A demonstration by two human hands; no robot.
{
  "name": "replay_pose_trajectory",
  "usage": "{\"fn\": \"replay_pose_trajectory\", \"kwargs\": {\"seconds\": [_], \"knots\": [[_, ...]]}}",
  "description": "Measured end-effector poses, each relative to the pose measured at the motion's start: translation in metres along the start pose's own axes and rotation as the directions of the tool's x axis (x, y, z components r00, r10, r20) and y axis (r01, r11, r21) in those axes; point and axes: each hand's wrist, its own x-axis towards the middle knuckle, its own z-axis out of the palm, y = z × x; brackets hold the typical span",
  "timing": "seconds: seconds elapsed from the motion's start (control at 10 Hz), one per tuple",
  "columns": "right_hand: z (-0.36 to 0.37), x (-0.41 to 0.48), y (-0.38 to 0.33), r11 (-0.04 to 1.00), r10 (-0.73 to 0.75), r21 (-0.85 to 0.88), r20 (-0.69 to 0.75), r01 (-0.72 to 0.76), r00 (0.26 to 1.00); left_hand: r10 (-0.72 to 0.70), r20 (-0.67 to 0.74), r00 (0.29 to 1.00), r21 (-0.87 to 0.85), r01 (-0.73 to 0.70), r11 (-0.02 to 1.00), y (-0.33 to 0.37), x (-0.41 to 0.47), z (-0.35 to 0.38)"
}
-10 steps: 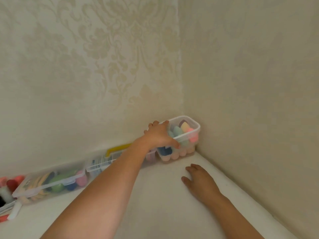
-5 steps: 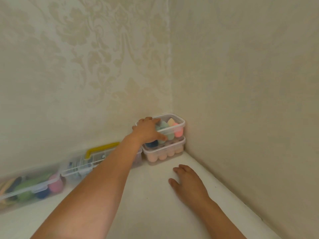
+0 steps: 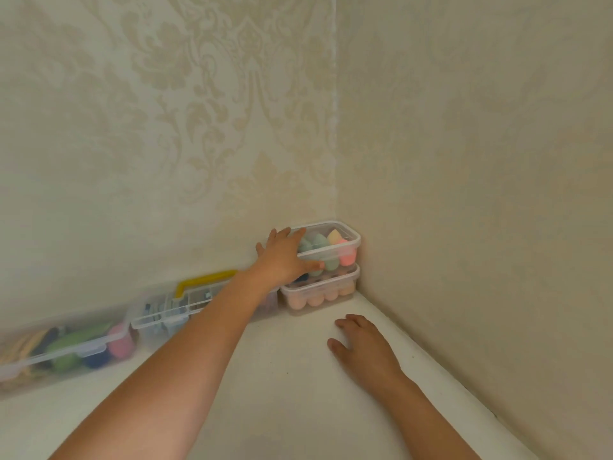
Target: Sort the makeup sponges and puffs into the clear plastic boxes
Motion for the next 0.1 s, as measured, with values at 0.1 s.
{"fn": "replay_pose_trajectory", "kwargs": {"seconds": [0.1], "knots": [[-0.0037,-0.0009,0.0017,1.000,0.007,-0.003,0.003,-0.007,1.000,0.078,-0.215,0.973,-0.142,-0.110,0.984,-0.0130,-0.0339,0.0039]]}}
